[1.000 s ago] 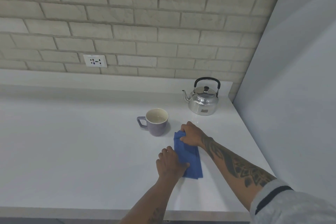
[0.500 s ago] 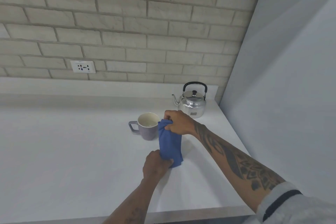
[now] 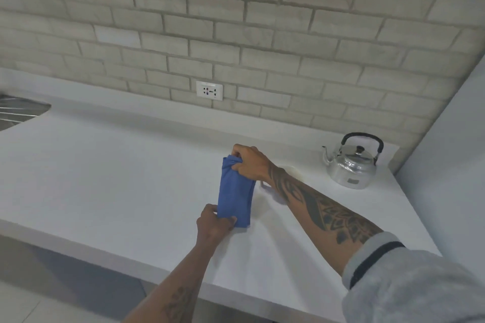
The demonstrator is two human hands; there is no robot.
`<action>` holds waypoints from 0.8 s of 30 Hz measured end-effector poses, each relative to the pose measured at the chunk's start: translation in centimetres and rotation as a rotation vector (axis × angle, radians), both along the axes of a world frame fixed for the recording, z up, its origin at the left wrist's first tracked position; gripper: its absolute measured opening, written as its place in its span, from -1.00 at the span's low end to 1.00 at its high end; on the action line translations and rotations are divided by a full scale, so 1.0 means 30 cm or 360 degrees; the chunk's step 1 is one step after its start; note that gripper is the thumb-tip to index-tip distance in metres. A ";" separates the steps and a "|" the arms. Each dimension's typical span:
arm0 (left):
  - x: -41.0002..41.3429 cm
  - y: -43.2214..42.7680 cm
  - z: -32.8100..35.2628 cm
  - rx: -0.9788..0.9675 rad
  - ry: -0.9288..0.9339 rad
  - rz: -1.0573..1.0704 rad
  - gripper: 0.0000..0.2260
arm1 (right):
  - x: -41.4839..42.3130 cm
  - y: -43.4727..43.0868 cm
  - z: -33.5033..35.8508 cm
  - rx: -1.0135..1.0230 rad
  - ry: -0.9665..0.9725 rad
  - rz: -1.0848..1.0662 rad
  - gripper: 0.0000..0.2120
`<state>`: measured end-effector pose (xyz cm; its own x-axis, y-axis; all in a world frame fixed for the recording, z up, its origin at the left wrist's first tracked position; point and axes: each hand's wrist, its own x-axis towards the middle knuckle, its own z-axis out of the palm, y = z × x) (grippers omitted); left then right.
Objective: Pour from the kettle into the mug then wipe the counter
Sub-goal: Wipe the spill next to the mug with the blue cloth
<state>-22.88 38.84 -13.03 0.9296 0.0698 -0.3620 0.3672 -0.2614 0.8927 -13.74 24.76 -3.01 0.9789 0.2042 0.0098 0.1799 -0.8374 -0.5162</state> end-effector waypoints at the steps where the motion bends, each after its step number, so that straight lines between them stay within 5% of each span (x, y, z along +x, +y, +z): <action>1: 0.009 0.028 0.001 0.0012 0.0027 0.0021 -0.64 | 0.018 0.030 -0.014 -0.0022 0.0016 0.0007 -0.92; 13: 0.125 0.138 0.016 0.0458 0.0325 -0.0125 -0.40 | 0.149 0.139 -0.215 -0.0369 0.0219 -0.0074 -0.88; 24: 0.102 0.169 0.021 0.1047 0.0222 -0.0365 -0.40 | 0.148 0.151 -0.310 -0.0583 0.0141 -0.0148 -0.75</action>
